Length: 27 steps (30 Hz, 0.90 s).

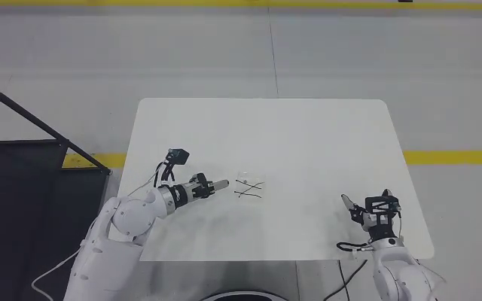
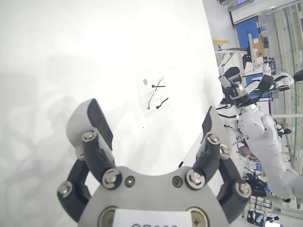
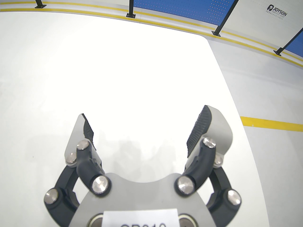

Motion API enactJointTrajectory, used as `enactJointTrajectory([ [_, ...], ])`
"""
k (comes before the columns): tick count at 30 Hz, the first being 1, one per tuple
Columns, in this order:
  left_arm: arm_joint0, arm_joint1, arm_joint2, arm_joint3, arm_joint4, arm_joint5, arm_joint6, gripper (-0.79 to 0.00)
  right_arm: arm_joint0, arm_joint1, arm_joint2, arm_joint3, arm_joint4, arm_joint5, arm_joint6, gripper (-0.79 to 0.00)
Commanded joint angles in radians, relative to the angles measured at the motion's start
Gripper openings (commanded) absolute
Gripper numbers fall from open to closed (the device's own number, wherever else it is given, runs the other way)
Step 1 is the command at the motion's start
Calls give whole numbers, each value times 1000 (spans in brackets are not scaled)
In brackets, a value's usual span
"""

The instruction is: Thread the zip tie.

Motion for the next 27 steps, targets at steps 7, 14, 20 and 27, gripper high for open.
enactJointTrajectory([
  [7,-90,-13,77,84,-75,71,-3,0,0,0,0,0,0,0,0,0],
  [14,-151,-20,123,174,-76,109,9,0,0,0,0,0,0,0,0,0],
  [20,-175,-22,138,216,-101,111,7,-62,0,0,0,0,0,0,0,0],
  [27,-193,-25,159,238,-121,109,16,-194,0,0,0,0,0,0,0,0],
])
